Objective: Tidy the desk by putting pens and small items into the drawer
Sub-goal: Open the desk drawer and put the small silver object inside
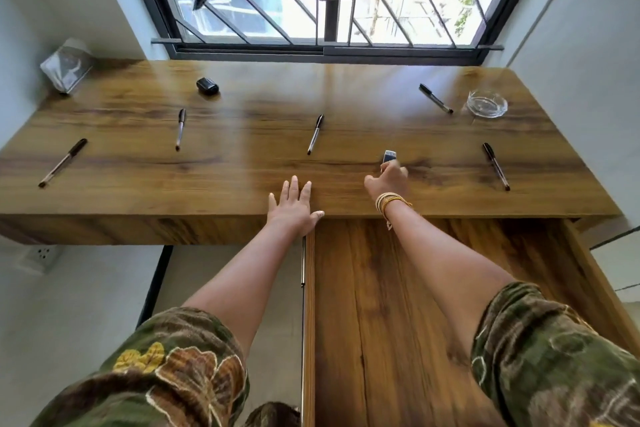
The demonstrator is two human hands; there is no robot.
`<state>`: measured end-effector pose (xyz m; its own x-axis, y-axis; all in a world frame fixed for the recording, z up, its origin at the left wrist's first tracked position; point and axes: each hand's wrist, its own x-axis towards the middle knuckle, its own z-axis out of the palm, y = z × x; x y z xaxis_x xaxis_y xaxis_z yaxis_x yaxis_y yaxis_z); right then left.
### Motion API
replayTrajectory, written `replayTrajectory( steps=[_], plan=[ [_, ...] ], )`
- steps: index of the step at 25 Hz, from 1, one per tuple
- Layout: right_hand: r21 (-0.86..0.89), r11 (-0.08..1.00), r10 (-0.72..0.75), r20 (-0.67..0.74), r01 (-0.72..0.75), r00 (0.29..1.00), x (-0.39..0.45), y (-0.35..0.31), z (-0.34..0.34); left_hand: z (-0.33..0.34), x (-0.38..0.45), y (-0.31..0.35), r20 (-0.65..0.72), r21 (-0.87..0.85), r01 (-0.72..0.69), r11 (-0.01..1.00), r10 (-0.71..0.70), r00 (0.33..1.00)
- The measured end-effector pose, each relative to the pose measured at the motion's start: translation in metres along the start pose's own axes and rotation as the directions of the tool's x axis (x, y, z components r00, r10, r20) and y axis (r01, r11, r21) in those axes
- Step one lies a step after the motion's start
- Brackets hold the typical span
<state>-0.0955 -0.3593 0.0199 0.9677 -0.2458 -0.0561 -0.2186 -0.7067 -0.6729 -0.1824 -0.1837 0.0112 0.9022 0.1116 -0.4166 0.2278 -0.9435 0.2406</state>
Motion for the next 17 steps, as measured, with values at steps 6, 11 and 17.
replayTrajectory(
  steps=[6,11,17],
  plan=[
    [-0.084,0.982,0.167,-0.057,-0.171,0.984,0.056,-0.005,0.003,-0.006,0.028,-0.005,0.174,0.018,0.049,0.999,-0.051,0.983],
    [-0.181,0.97,0.154,-0.057,-0.162,0.986,0.07,-0.001,0.005,-0.01,0.03,-0.004,0.183,-0.019,0.038,0.999,-0.034,0.983],
    [-0.228,0.973,0.02,-0.114,-0.046,0.993,0.048,0.005,0.019,-0.01,0.029,-0.005,0.177,-0.003,0.03,1.0,-0.029,0.984]
  ],
)
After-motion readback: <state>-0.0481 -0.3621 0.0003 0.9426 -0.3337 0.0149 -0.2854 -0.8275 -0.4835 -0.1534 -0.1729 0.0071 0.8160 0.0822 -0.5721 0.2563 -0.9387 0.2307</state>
